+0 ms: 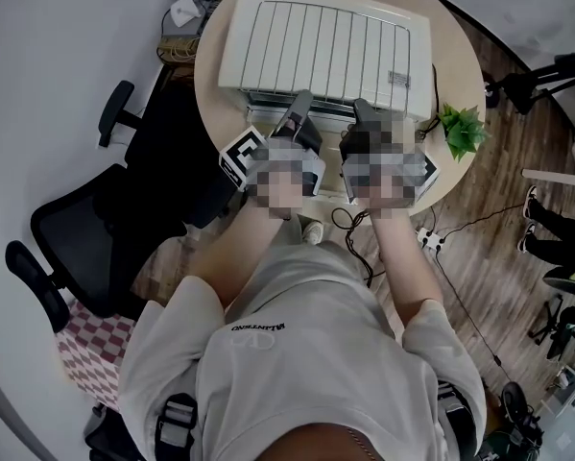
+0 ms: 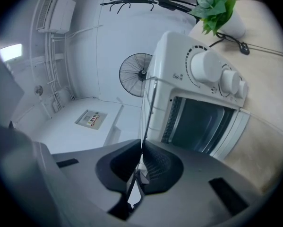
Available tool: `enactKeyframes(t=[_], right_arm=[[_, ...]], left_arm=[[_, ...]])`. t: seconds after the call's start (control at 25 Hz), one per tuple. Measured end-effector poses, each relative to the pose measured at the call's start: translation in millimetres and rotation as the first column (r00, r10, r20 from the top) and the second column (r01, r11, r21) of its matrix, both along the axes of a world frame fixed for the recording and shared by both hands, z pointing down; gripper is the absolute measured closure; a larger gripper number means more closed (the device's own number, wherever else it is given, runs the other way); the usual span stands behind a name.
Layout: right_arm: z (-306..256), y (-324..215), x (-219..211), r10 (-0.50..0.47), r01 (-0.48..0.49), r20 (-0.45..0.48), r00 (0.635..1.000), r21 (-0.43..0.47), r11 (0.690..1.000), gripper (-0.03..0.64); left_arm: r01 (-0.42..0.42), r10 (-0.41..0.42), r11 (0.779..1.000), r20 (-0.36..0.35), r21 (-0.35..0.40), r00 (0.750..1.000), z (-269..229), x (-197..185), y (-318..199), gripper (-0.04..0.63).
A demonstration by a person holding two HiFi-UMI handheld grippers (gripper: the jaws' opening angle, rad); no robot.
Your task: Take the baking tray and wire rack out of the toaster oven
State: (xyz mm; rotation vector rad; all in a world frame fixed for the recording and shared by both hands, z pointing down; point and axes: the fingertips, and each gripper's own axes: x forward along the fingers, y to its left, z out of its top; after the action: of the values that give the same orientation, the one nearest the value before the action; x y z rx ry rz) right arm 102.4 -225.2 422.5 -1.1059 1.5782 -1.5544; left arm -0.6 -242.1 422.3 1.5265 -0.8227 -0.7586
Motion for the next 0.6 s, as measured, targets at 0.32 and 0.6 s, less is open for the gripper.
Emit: enactKeyframes(t=[0.32,0.6], right_arm=[[-2.2,0.8,0.5,0.008,-0.008,0.012,1.000,0.033,0.999,0.570],[-9.1,15.1,-8.2,-0.011,0.009,0.020,1.000,0.077,0.997,0.535]], left_arm=[[-0.011,0.012,0.997,-0.007,0.077,1.000,-5.0,1.6,0.5,0.563],[-0.046,0.050,0.991,-0.027,0.126,0.998,-18.7,7.3,9.8,0.361]])
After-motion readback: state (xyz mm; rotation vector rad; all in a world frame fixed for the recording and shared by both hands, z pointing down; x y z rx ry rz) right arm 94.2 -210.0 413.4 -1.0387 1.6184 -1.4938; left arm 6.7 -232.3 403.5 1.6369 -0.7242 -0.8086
